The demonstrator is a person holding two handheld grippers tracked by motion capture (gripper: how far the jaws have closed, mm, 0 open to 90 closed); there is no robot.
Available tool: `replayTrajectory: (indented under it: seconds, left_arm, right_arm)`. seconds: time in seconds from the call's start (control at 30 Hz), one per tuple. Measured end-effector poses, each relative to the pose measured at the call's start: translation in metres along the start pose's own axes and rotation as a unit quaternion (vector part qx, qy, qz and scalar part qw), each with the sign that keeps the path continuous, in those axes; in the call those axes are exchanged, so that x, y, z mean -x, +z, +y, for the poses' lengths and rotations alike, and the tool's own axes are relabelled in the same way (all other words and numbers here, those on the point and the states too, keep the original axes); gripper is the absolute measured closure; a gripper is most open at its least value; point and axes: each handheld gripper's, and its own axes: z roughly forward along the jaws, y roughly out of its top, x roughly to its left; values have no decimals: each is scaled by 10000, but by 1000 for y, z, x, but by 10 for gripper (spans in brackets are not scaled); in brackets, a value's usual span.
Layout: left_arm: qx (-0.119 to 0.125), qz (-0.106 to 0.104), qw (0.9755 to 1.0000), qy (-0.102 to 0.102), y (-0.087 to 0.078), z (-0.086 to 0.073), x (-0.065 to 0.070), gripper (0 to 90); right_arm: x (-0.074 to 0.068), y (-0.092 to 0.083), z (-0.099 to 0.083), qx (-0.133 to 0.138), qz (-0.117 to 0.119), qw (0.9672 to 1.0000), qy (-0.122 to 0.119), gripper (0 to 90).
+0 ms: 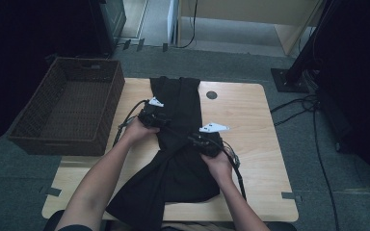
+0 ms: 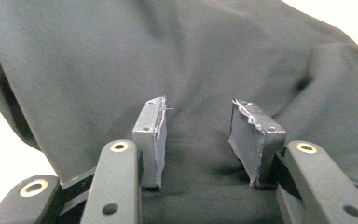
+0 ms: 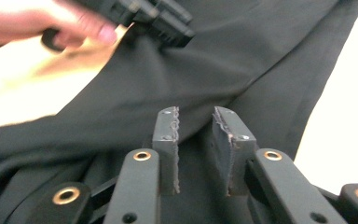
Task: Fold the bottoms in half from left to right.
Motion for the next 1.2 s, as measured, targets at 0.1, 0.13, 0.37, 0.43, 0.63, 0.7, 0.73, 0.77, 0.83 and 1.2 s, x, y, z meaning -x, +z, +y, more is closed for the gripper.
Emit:
replayTrajectory:
  seconds: [0.1,0.13,0.37,0.43,0.63,0.7,0.73,0.77,0.83,1.2]
  left_arm:
    - [117,-65,9998,165,-4,-7,7,562]
    - [116,-110,9998,141,-5,-9,9,561]
    - [84,-141,9992,361,-3,-17,20,549]
    - [167,-192,9991,343,-3,-15,21,548]
    - [144,-250,9984,488,2,-13,29,538]
    - [88,-136,9987,478,6,-14,27,539]
    - [134,-88,9987,492,6,-15,25,541]
    - [176,-25,9987,483,7,-15,23,542]
    - [222,81,9986,479,7,-15,19,549]
    - [193,38,9996,204,7,-10,6,557]
  right_arm:
    - [-9,-5,-11,-68,180,9998,-74,660]
    - [-13,-7,-15,-99,270,9996,-75,643]
    - [-36,-6,-43,-364,545,9973,-346,560]
    - [-40,-2,-49,-479,533,9963,-478,560]
    - [-43,9,-48,-398,413,9962,-653,590]
    - [-44,17,-45,-295,308,9961,-774,602]
    - [-44,21,-43,-278,262,9963,-765,610]
    - [-43,24,-40,-279,223,9965,-751,607]
    - [-41,27,-33,-421,349,9965,-630,602]
    - [-66,-21,-48,-279,936,9927,-709,485]
